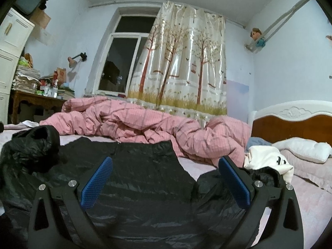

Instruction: Fold large clothes

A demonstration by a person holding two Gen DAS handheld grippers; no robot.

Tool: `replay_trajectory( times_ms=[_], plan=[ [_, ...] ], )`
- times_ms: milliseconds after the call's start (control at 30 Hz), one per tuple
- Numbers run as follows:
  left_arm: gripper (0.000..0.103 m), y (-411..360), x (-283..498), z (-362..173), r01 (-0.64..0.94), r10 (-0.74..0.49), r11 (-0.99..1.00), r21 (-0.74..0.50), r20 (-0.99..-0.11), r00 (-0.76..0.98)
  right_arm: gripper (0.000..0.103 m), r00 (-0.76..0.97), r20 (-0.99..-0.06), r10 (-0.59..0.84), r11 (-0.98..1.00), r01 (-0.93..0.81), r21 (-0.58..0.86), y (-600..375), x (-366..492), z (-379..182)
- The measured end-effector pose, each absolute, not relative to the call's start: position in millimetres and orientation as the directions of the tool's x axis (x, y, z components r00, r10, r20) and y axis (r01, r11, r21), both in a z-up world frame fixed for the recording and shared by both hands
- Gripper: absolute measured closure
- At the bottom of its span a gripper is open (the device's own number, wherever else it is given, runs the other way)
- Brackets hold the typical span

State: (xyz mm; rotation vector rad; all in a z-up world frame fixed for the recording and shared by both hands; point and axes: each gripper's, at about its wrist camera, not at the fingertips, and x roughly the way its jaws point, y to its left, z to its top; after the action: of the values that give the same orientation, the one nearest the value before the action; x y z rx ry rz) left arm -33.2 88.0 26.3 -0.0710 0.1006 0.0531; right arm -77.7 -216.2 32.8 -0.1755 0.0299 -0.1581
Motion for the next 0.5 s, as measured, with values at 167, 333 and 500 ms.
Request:
replay_trajectory(
  times_ms=[167,333,500],
  plan=[
    [0.0,137.5,-11.7,39.2,-0.205,0.187,0.973,-0.107,-0.157,0.97,0.001,0.989,-0.149,0.022,0.999,-0.028,-0.036,-227.9,-78.1,47.1],
    [0.014,196.1,46.5,26.1,-0.165,0.019,0.929,-0.332,-0.402,0.915,0.001,0.984,-0.176,0.035,0.997,-0.047,-0.064,-225.7,-71.5,45.2],
    [0.015,215.9,87.1,5.5,-0.221,-0.111,0.836,-0.503,-0.549,0.828,0.001,0.984,-0.174,0.039,0.997,-0.051,-0.064,-222.1,-70.6,43.1]
  ],
)
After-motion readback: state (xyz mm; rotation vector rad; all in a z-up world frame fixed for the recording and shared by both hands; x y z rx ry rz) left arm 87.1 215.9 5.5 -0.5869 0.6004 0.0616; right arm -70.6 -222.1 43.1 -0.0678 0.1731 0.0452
